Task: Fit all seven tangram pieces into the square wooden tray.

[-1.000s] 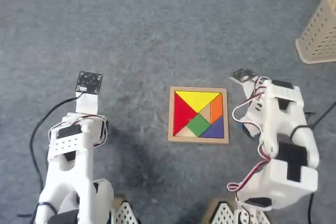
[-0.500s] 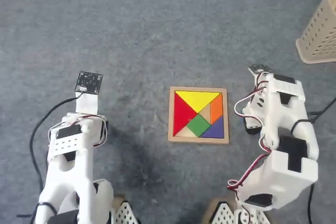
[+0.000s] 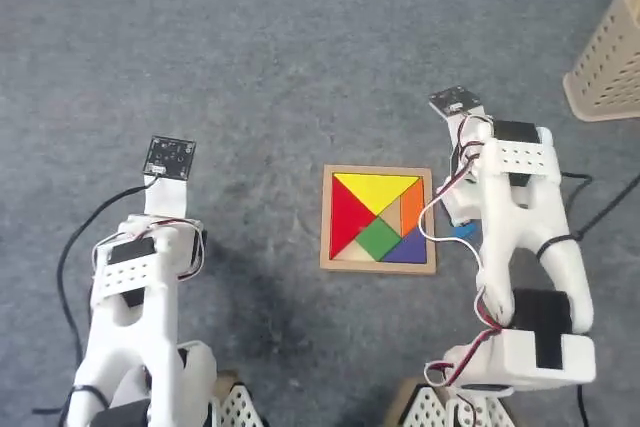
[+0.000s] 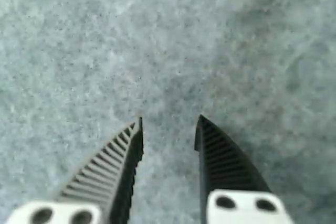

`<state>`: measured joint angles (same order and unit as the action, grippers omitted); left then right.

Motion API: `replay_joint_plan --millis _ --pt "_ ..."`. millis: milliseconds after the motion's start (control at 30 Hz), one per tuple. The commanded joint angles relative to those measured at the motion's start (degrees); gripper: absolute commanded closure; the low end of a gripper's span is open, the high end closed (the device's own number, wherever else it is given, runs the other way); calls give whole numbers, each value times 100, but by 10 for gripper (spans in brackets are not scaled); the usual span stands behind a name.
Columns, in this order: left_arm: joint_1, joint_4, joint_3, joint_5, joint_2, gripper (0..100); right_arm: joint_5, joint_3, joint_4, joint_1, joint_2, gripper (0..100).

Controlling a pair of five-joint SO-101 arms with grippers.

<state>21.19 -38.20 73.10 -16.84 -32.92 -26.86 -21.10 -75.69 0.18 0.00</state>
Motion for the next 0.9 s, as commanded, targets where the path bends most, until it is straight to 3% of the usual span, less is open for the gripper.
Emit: replay_joint_plan --millis 0,167,433,867 --pt "26 97 -22 -70 -193 852 -167 440 -13 -22 -75 917" --pt "26 97 -22 -70 -193 852 -97 457 48 -48 541 857" --pt "18 97 -22 -70 -193 852 712 457 673 -22 989 856" --pt "18 97 -22 -70 -193 852 695 413 769 48 1332 857"
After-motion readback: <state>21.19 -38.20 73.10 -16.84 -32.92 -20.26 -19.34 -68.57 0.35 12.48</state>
